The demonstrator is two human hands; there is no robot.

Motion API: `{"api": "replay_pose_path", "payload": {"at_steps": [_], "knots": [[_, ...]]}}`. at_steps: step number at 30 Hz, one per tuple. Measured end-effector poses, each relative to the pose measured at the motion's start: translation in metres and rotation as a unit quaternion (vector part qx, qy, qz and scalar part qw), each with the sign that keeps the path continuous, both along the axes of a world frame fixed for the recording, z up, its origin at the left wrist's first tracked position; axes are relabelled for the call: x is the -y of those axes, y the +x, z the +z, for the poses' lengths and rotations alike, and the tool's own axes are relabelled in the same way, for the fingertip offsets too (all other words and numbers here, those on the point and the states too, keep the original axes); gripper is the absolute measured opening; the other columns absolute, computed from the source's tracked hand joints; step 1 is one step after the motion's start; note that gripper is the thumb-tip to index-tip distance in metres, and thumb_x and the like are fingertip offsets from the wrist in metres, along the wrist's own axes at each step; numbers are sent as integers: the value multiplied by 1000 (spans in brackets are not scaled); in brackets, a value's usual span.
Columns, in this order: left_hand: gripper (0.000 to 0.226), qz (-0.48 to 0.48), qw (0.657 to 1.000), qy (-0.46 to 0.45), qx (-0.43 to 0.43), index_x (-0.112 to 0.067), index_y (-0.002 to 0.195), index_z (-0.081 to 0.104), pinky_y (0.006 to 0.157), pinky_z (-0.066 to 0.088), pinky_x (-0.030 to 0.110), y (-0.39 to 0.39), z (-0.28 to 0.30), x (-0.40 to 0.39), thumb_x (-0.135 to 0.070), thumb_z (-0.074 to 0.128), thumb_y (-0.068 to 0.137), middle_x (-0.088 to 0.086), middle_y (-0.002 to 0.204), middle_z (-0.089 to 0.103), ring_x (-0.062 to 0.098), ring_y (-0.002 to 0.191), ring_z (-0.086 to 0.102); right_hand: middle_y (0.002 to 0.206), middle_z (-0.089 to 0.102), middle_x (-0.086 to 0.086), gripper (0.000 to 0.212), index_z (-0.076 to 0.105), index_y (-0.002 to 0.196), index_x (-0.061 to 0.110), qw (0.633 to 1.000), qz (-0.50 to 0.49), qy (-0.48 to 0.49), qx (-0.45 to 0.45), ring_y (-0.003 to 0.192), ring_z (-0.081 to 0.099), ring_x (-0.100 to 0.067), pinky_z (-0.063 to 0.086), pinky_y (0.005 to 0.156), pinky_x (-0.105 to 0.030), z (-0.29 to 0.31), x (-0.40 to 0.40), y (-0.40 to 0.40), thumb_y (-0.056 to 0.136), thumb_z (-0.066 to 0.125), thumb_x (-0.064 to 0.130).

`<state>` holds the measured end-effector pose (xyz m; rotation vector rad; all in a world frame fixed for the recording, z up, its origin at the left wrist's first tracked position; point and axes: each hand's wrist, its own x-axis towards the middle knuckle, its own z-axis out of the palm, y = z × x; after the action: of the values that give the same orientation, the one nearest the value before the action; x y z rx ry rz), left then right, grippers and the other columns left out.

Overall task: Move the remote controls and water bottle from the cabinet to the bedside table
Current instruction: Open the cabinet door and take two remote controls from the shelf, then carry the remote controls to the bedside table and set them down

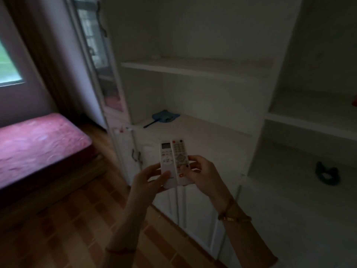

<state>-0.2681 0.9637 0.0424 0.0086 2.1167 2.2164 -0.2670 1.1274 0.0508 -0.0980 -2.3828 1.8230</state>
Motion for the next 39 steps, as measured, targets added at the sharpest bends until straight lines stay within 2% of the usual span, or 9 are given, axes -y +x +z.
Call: {"api": "replay_pose_path", "payload": {"at_steps": [5,8,13,22,24,27,32,35,39], "knots": [[35,86,996,3,7,-5,119,64,63,58,23,12,-8,57,-6,67,85,14,103,72,16,78,73,97,66,-9,34,58,116,10,997,82,6,4,88,66,-26,58,77,-40,-8,58,-17,84,68,17],[34,125,992,13,21,-5,119,62,63,59,22,19,-10,89,-6,66,85,10,101,71,17,80,73,96,66,-10,33,57,116,11,992,127,8,11,88,66,-27,58,77,-41,-14,94,-26,85,67,17],[39,199,979,10,44,-8,123,58,66,60,23,28,-19,147,-9,66,85,10,109,67,20,93,69,101,67,-10,37,55,119,10,978,206,10,26,91,67,-26,58,73,-34,-27,158,-43,85,66,17],[44,303,950,-8,69,-14,127,55,69,59,23,42,-36,265,-15,67,85,3,112,65,18,97,68,106,65,-5,42,53,121,11,946,321,8,49,92,64,-16,53,66,-15,-44,291,-61,83,68,19],[45,322,944,-10,68,-14,128,54,70,59,24,46,-37,293,-15,66,85,4,114,64,20,98,68,108,66,-3,41,53,120,14,936,348,7,50,94,65,-15,55,69,-18,-48,322,-64,83,68,20],[44,347,936,-1,61,-14,126,54,67,58,22,54,-40,331,-15,67,84,3,112,66,16,93,71,107,65,-2,34,53,113,18,925,376,1,60,97,65,-18,57,78,-29,-53,366,-68,83,68,18],[48,389,918,4,73,-14,129,53,70,59,24,65,-47,386,-16,68,84,5,117,64,20,99,69,107,65,0,35,52,115,18,905,416,-3,88,96,65,-14,58,79,-32,-58,431,-70,84,68,18],[46,413,907,21,76,-15,126,53,68,58,22,68,-51,414,-17,69,83,3,115,65,17,97,70,106,64,1,35,51,116,18,890,444,9,106,95,64,-15,57,77,-31,-62,464,-76,84,66,19],[49,447,890,21,86,-18,126,54,77,60,33,64,-58,451,-21,71,81,2,115,67,16,97,71,105,64,1,31,52,112,21,873,472,14,118,95,65,-16,58,78,-33,-68,509,-91,84,67,19]]}}
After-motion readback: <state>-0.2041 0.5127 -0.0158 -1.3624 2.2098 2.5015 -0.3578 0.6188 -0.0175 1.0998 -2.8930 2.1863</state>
